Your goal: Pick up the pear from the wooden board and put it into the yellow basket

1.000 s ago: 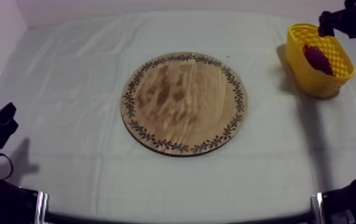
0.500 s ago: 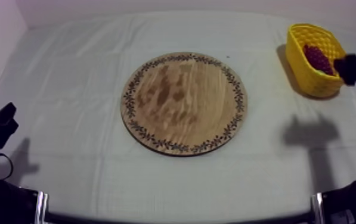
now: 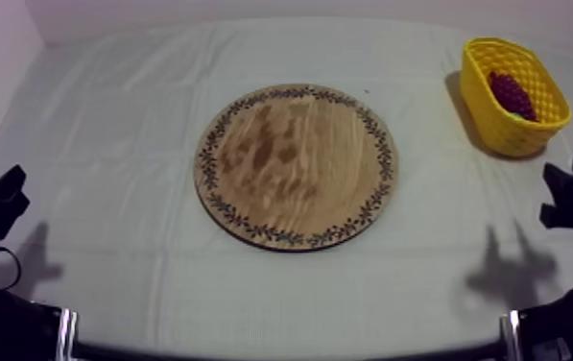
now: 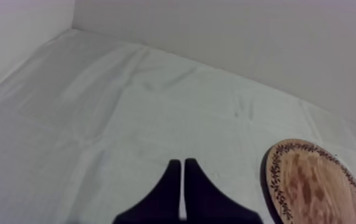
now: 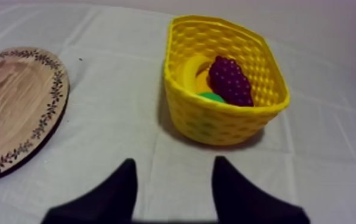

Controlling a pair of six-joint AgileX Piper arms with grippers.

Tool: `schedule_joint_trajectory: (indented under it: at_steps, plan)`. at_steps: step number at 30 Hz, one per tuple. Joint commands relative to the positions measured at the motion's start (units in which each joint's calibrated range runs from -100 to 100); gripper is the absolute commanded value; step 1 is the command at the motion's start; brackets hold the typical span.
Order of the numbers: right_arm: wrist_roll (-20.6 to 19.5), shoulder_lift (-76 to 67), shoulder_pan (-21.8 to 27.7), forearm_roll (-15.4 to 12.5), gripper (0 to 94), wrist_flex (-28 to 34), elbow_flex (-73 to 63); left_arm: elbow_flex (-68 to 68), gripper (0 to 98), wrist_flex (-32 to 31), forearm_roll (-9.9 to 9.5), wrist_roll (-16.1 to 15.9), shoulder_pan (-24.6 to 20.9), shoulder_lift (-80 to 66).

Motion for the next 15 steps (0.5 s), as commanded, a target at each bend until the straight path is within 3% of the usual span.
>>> schedule_joint_trajectory:
  at_steps: [1, 3, 6, 11, 15]
  plan:
    - [-0.52, -4.51, -0.09, -0.76, 20.6, 0.43, 1.41, 0.0, 0.1, -0.01, -0.02, -0.01, 0.01, 0.0]
    - [-1.62, -6.28, -0.34, -1.16, 10.7, 1.31, 2.24, 0.0, 0.1, -0.01, -0.02, -0.01, 0.01, 0.0]
    - [-3.66, -7.75, -0.7, -1.56, 4.1, 2.35, 2.79, 0.0, 0.1, -0.01, -0.02, -0.01, 0.01, 0.0]
    - [-6.96, -8.39, -0.99, -1.66, 1.2, 1.26, 4.51, 0.0, 0.1, -0.01, -0.02, -0.01, 0.01, 0.0]
    - [-5.16, -8.49, -1.07, -1.49, 0.9, 0.03, 5.25, 0.0, 0.1, -0.01, -0.02, -0.01, 0.01, 0.0]
